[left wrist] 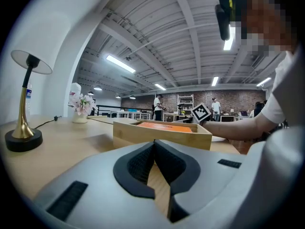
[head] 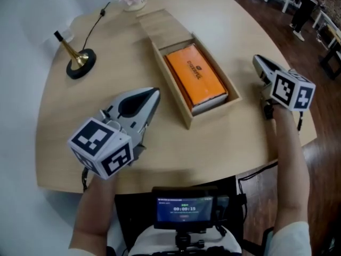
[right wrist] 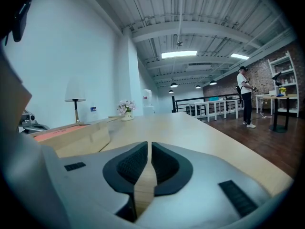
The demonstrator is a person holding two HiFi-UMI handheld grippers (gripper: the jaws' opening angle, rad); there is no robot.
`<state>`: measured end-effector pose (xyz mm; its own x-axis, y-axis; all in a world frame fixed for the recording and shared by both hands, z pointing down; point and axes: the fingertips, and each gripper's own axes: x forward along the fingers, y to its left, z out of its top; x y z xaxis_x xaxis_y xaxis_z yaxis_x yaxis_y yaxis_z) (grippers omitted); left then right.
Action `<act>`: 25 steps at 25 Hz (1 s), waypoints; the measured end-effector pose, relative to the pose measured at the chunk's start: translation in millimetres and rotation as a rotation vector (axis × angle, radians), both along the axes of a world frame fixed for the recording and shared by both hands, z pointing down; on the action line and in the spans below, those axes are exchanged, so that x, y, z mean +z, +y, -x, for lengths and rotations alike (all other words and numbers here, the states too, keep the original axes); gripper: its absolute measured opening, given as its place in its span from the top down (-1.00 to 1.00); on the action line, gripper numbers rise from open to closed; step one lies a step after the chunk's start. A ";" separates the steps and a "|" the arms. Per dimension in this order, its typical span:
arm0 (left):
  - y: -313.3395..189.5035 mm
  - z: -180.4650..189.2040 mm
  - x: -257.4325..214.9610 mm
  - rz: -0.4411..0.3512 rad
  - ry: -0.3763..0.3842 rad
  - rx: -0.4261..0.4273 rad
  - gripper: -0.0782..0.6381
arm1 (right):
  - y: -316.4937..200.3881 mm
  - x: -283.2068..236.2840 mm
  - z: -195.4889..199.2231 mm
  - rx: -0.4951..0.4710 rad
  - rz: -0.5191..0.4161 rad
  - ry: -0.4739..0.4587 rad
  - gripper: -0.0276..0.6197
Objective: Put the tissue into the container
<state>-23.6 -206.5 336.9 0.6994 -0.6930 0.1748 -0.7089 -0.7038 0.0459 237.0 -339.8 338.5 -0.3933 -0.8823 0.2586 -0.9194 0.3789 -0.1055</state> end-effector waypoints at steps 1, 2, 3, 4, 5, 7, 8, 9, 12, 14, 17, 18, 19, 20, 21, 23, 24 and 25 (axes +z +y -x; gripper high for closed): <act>0.7 0.2 0.5 0.003 0.000 -0.001 0.78 | 0.7 -0.2 0.6 -0.001 0.000 0.002 0.84; 1.6 0.4 1.1 0.006 0.000 -0.002 0.78 | 1.5 -0.1 1.2 -0.003 0.000 0.003 0.88; 2.4 0.7 1.5 0.008 0.000 -0.003 0.78 | 1.9 0.3 2.1 -0.007 0.000 0.001 0.89; 3.0 1.1 1.6 0.010 0.000 -0.004 0.78 | 2.2 0.8 2.9 -0.012 0.000 -0.003 0.89; 3.2 1.3 1.5 0.011 0.000 -0.004 0.78 | 2.3 1.0 3.5 -0.016 0.000 -0.006 0.89; 3.2 1.3 1.4 0.011 -0.001 -0.004 0.78 | 2.6 1.5 3.7 -0.018 0.003 -0.006 0.89; 3.1 1.0 1.5 0.011 -0.001 -0.004 0.78 | 2.9 1.5 3.4 -0.017 0.003 -0.005 0.89; 3.0 0.6 1.5 0.011 -0.001 -0.003 0.78 | 3.2 1.1 3.1 -0.016 0.002 -0.001 0.89; 2.9 0.4 1.7 0.011 -0.002 -0.003 0.78 | 3.7 -0.1 3.0 -0.016 -0.005 0.003 0.89; 3.0 0.3 2.2 0.011 -0.002 -0.003 0.78 | 4.0 0.3 3.0 -0.020 -0.011 -0.005 0.89; 3.0 0.5 2.1 0.010 -0.001 -0.003 0.78 | 5.9 -2.5 2.9 -0.024 -0.034 -0.010 0.89; 2.9 0.7 1.9 0.009 -0.001 -0.003 0.78 | 6.3 -3.8 3.2 -0.026 -0.042 -0.010 0.89; 2.7 0.8 1.5 0.008 -0.001 -0.003 0.78 | 6.5 -5.3 3.6 -0.027 -0.048 -0.009 0.89; 2.3 0.8 1.0 0.007 0.000 -0.004 0.78 | 6.4 -7.0 4.0 -0.028 -0.053 -0.006 0.89; 2.0 0.8 0.4 0.007 0.000 -0.004 0.78 | 6.3 -8.8 4.3 -0.027 -0.055 -0.002 0.89; 3.8 0.9 1.3 0.018 -0.003 -0.003 0.78 | 8.1 -6.8 5.0 -0.028 -0.046 -0.006 0.89; 6.6 1.2 3.4 0.031 -0.008 -0.001 0.78 | 10.8 -1.9 5.3 -0.029 -0.034 -0.014 0.89; 10.0 1.5 6.2 0.045 -0.013 0.002 0.78 | 14.5 4.2 5.5 -0.029 -0.019 -0.023 0.89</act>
<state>-25.1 -196.5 343.1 0.6983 -0.6826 0.2152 -0.7081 -0.7028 0.0685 231.5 -325.3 342.7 -0.4240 -0.8753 0.2325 -0.9056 0.4072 -0.1188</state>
